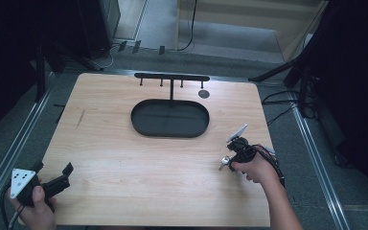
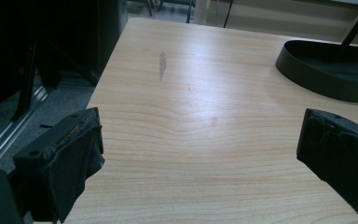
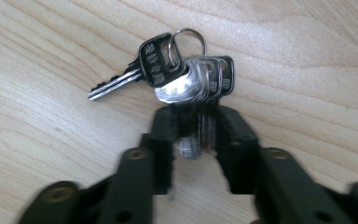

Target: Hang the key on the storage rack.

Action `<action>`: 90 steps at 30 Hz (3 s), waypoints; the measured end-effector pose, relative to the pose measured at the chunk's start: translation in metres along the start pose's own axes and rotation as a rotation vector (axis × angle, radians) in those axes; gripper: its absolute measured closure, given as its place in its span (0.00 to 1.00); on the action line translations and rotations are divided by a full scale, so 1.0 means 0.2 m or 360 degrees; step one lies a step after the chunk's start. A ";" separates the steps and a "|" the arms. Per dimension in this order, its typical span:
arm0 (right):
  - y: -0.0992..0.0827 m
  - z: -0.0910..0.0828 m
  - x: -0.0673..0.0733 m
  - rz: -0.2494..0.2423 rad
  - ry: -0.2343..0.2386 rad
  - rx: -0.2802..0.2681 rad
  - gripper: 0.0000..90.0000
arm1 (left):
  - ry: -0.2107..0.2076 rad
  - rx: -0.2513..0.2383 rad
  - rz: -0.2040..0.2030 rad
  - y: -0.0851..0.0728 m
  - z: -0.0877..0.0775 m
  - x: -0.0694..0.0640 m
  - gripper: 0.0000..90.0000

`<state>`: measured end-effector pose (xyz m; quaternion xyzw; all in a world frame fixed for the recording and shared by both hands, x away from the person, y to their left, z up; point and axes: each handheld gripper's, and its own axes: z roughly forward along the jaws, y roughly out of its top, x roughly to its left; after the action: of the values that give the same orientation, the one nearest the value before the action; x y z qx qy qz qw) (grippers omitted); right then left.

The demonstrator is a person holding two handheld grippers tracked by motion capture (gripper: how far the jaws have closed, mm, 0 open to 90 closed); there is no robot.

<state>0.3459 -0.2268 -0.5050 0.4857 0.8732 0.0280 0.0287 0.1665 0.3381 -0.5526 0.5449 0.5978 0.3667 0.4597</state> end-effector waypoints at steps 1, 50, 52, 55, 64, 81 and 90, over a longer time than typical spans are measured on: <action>0.00 0.00 0.00 -0.0015 0.0001 0.0007 0.88 | 0.0001 0.0002 0.0002 0.00 0.00 0.00 0.00; 0.60 -0.71 0.22 0.0091 -0.0024 -0.0245 0.94 | -0.0007 -0.0003 -0.0033 0.00 0.00 0.01 0.00; 0.64 -0.75 0.21 0.0150 -0.0006 -0.0249 0.94 | -0.0008 -0.0004 -0.0033 0.00 0.00 0.01 0.00; 0.69 -0.79 0.21 0.0193 -0.0010 -0.0264 0.94 | -0.0007 -0.0004 -0.0033 0.00 0.00 0.01 0.00; 0.80 -0.85 0.17 0.0348 -0.0010 -0.0279 0.94 | -0.0009 -0.0002 -0.0028 0.00 0.00 0.01 0.00; 0.94 -0.86 0.19 0.0428 -0.0100 -0.0293 0.94 | -0.0010 -0.0003 -0.0032 0.00 0.00 0.01 0.00; 0.95 -0.84 0.18 0.0433 -0.0121 -0.0299 0.94 | -0.0010 -0.0004 -0.0037 0.00 0.00 0.01 0.00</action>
<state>0.4753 -0.0992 -0.3228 0.5953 0.7913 0.0948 0.1029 0.1676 0.3401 -0.5528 0.5385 0.6023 0.3603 0.4663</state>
